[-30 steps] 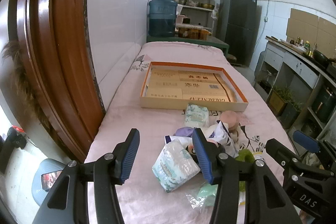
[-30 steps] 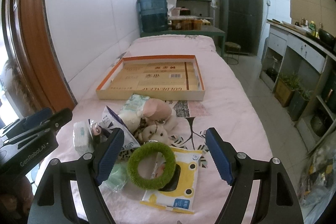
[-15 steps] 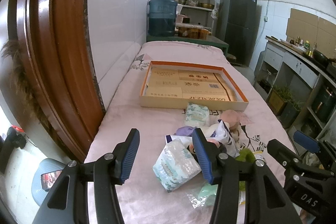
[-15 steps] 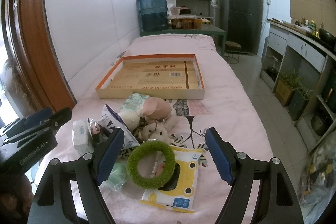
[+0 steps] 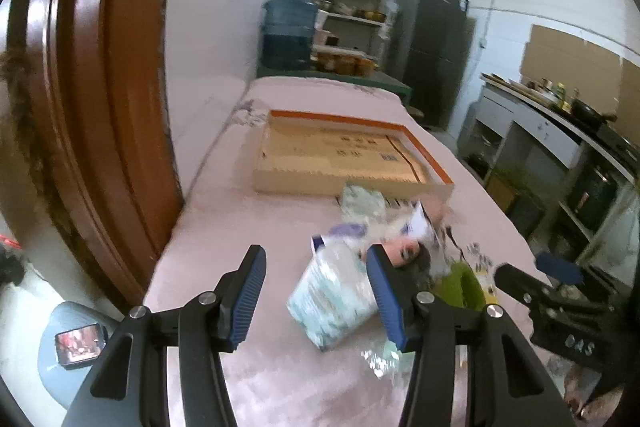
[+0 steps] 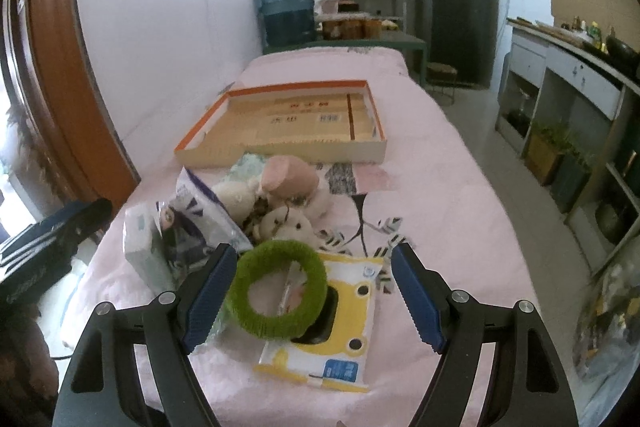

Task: Organize soft objects
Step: 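Grasp the white tissue pack with the left gripper while the right gripper grasps the green fuzzy ring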

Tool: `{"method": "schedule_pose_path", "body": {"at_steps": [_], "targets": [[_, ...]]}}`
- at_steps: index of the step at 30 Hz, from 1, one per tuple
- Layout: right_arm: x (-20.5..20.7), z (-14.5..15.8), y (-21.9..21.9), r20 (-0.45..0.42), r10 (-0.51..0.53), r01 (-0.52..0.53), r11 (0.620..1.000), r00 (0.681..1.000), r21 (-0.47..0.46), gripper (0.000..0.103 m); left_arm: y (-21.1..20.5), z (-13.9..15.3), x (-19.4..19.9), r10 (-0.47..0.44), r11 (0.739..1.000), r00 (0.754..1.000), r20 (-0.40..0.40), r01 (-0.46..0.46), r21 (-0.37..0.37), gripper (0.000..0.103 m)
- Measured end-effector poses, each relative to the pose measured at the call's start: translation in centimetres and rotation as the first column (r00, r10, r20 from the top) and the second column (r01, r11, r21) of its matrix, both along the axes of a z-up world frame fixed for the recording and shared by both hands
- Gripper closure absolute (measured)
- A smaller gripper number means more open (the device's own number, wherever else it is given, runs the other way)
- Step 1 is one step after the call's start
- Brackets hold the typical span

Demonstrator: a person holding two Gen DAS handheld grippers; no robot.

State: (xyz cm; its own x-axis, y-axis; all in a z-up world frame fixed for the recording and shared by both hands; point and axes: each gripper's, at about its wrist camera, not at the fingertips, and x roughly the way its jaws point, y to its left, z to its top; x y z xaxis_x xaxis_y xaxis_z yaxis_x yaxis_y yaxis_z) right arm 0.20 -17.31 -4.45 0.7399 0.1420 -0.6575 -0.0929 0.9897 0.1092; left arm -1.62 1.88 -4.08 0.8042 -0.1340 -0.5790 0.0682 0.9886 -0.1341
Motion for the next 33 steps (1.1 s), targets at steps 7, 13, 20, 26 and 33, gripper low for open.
{"method": "schedule_pose_path", "body": {"at_steps": [7, 13, 20, 26, 33], "targets": [[0.2, -1.7, 0.4, -0.049, 0.027, -0.026, 1.000, 0.998, 0.017, 0.022, -0.6, -1.5, -0.3, -0.082, 0.996, 0.996, -0.035, 0.081, -0.030, 0.050], [0.5, -1.9, 1.1, -0.063, 0.058, -0.056, 0.998, 0.996, 0.031, 0.022, -2.6, -2.0, 0.5, -0.114, 0.993, 0.993, -0.044, 0.114, 0.009, 0.050], [1.1, -2.8, 1.6, -0.096, 0.095, -0.090, 0.994, 0.991, 0.053, 0.022, -1.8, -3.5, 2.6, -0.051, 0.998, 0.994, -0.094, 0.054, 0.036, 0.059], [1.6, -3.3, 2.4, -0.106, 0.141, -0.134, 0.989, 0.984, 0.069, 0.055, -0.9, -4.1, 2.9, -0.028, 0.999, 0.995, -0.094, 0.032, 0.038, 0.072], [2.0, -4.2, 3.3, -0.141, 0.202, -0.189, 0.977, 0.969, 0.099, 0.090, 0.2, -4.2, 2.9, -0.020, 1.000, 0.996, -0.085, 0.021, 0.002, 0.078]]}}
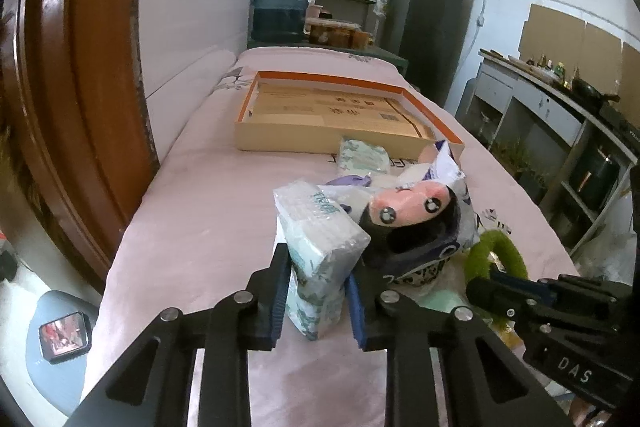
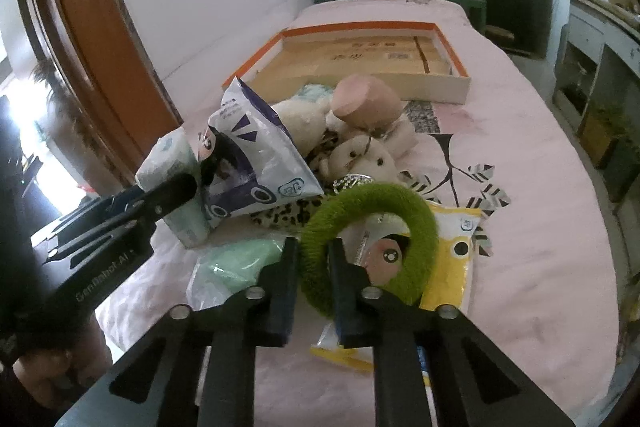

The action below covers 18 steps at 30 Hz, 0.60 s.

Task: Organize soft objects
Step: 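Grasp the white tissue pack with the left gripper while the right gripper grasps the green fuzzy ring, then carry the tissue pack with the left gripper while the right gripper carries the ring over the tray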

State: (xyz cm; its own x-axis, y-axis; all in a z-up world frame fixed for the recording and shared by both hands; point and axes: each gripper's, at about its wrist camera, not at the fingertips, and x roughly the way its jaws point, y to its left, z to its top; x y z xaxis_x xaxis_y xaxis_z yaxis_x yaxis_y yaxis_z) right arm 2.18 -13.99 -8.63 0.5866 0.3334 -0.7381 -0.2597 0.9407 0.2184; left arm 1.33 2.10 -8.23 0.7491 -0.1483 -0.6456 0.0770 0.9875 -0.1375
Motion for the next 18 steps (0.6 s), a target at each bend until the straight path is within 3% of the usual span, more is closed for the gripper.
{"method": "schedule_pose_path", "body": {"at_steps": [9, 18], "targets": [[0.0, 1.3, -1.3, 0.026, -0.012, 0.011, 0.999, 1.000, 0.051, 0.091, 0.8, 1.0, 0.1, 0.017, 0.999, 1.000, 0.009, -0.017, -0.031, 0.079], [0.3, 4.1, -2.2, 0.082, -0.025, 0.018, 0.997, 0.996, 0.074, 0.091, 1.0, 4.3, 0.5, 0.017, 1.000, 0.997, 0.074, -0.016, -0.014, 0.079]]}}
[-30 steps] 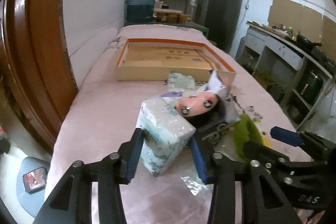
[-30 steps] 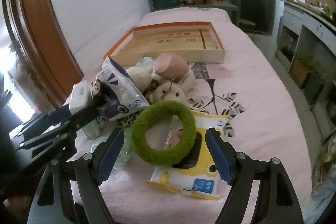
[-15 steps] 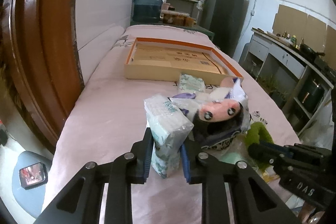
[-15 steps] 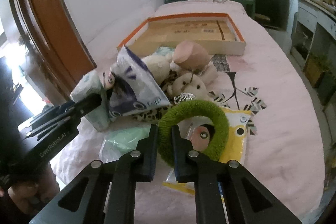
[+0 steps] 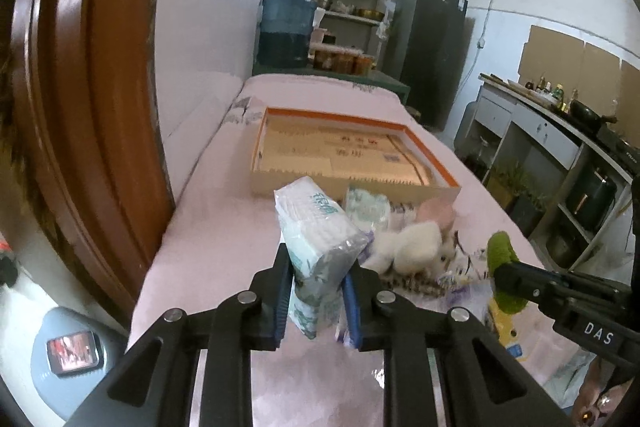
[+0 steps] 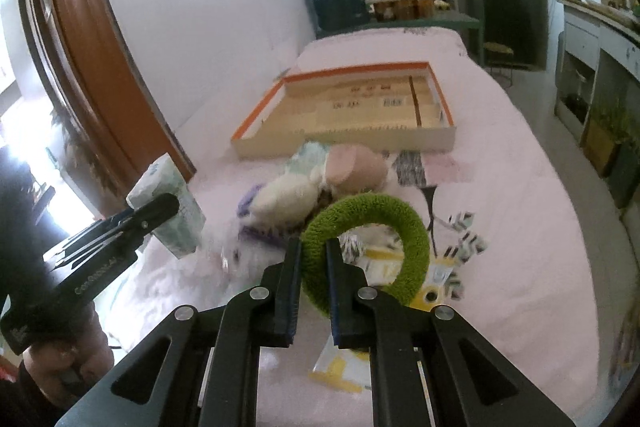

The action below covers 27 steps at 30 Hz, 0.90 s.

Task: Organize soft objects
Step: 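Carry the tissue pack with the left gripper while the right gripper carries the ring over the tray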

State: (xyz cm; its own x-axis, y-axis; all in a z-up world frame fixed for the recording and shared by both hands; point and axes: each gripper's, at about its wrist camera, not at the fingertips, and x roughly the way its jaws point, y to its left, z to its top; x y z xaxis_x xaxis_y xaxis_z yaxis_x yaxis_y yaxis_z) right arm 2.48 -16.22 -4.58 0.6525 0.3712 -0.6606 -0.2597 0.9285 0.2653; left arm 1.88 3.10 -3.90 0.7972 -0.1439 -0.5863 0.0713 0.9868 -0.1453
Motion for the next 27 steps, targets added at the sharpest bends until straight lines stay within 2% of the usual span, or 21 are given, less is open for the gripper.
{"method": "schedule_pose_path", "body": {"at_steps": [15, 20, 27], "targets": [[5.0, 4.5, -0.6, 0.082, 0.048, -0.045, 0.998, 0.995, -0.038, 0.091, -0.1, 5.1, 6.3, -0.008, 1.000, 1.000, 0.017, 0.008, 0.002, 0.079], [8.0, 5.7, -0.6, 0.095, 0.080, -0.075, 0.995, 0.992, -0.062, 0.091, -0.4, 6.3, 9.3, -0.010, 1.000, 0.999, 0.033, 0.010, 0.012, 0.079], [13.5, 6.3, -0.6, 0.077, 0.115, -0.110, 0.991, 0.990, -0.071, 0.091, -1.0, 6.5, 14.6, -0.044, 0.999, 0.999, 0.000, 0.044, 0.009, 0.079]]}}
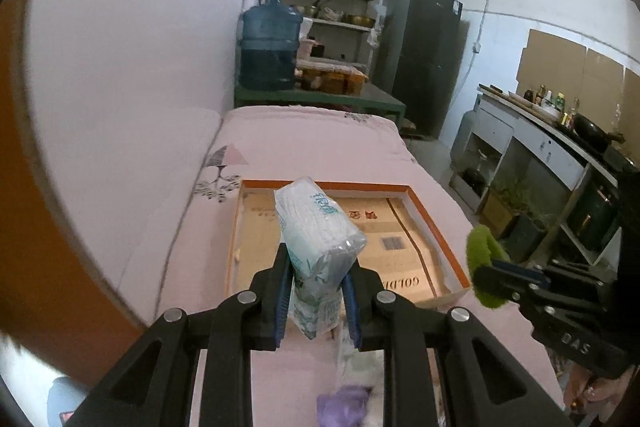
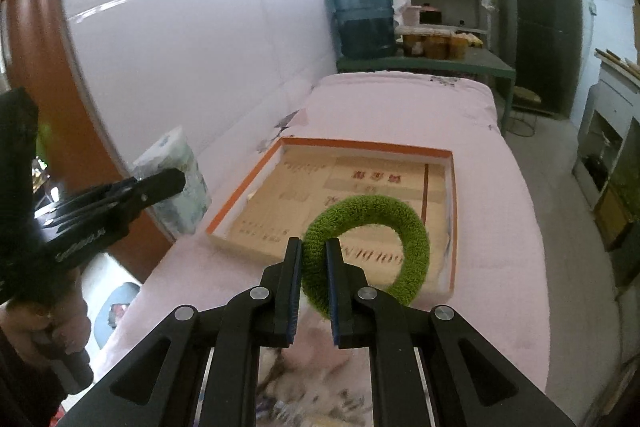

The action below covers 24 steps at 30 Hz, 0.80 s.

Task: Organize soft objects
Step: 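Carry the tissue pack with the left gripper while the right gripper carries the ring over the tray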

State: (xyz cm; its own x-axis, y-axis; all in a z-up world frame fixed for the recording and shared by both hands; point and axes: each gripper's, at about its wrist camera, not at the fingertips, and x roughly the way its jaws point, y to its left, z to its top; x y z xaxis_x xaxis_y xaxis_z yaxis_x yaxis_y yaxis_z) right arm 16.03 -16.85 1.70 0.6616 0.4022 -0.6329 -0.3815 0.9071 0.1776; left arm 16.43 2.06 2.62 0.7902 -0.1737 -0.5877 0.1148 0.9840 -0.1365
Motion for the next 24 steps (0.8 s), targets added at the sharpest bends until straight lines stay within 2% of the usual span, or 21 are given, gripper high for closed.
{"method": "schedule_pose_path", "body": {"at_steps": [6, 12, 19, 24], "targets": [[5.4, -0.2, -0.3, -0.037, -0.006, 0.006, 1.000, 0.999, -0.001, 0.091, -0.2, -1.4, 5.1, -0.030, 1.000, 0.998, -0.059, 0.030, -0.010, 0.079], [9.5, -1.7, 0.1, -0.078, 0.003, -0.004, 1.000, 0.997, -0.016, 0.091, -0.2, -3.7, 9.7, -0.034, 0.999, 0.991, -0.126, 0.034, -0.003, 0.079], [13.2, -5.1, 1.2, -0.168, -0.002, -0.003, 1.000, 0.986, -0.031, 0.091, -1.3, -7.0, 12.5, -0.040, 0.999, 0.980, -0.197, 0.044, 0.016, 0.079], [14.9, -7.3, 1.5, -0.217, -0.015, 0.006, 0.999, 0.976, -0.042, 0.091, -1.2, -8.8, 13.1, -0.046, 0.999, 0.972, -0.229, 0.047, -0.004, 0.079]]}}
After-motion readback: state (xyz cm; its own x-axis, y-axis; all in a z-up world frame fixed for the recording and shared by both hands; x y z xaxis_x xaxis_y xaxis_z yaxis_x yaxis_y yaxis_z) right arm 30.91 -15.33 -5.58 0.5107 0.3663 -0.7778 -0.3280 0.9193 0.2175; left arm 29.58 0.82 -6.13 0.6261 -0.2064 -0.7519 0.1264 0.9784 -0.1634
